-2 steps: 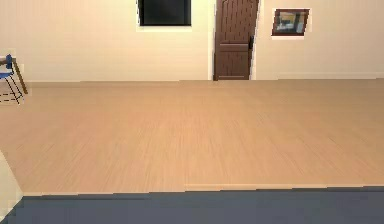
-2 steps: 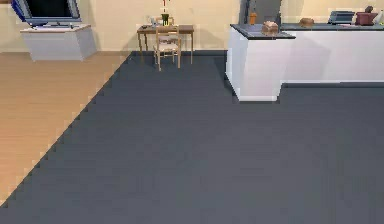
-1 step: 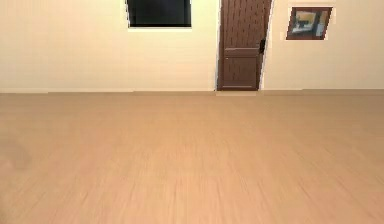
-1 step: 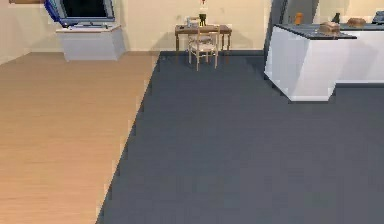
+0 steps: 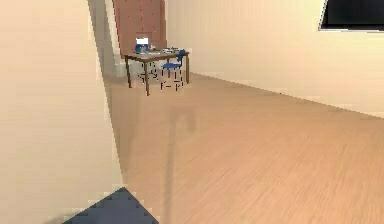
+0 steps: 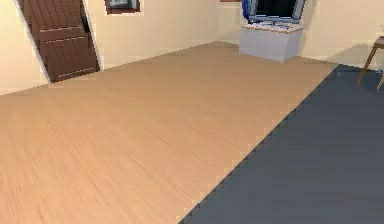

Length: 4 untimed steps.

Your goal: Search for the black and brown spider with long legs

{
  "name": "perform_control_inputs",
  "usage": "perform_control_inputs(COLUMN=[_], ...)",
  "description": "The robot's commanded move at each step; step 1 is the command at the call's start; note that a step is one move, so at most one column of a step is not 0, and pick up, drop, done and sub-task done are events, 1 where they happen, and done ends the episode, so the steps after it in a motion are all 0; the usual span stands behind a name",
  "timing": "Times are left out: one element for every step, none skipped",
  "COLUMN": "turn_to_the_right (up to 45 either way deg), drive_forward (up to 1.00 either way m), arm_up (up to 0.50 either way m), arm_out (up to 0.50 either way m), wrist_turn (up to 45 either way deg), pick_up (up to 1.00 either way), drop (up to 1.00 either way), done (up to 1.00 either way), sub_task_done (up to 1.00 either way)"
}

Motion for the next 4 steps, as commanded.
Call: perform_control_inputs(turn_to_the_right=[0.0, 0.0, -36.0, 0.0], drive_forward=[1.0, 0.65, 0.0, 1.0], arm_up=[0.0, 0.0, 0.0, 0.0], arm_out=[0.0, 0.0, 0.0, 0.0], wrist_turn=[0.0, 0.0, 0.0, 0.0], pick_up=[0.0, 0.0, 0.0, 0.0], drop=[0.0, 0.0, 0.0, 0.0], done=[0.0, 0.0, 0.0, 0.0], sub_task_done=[0.0, 0.0, 0.0, 0.0])
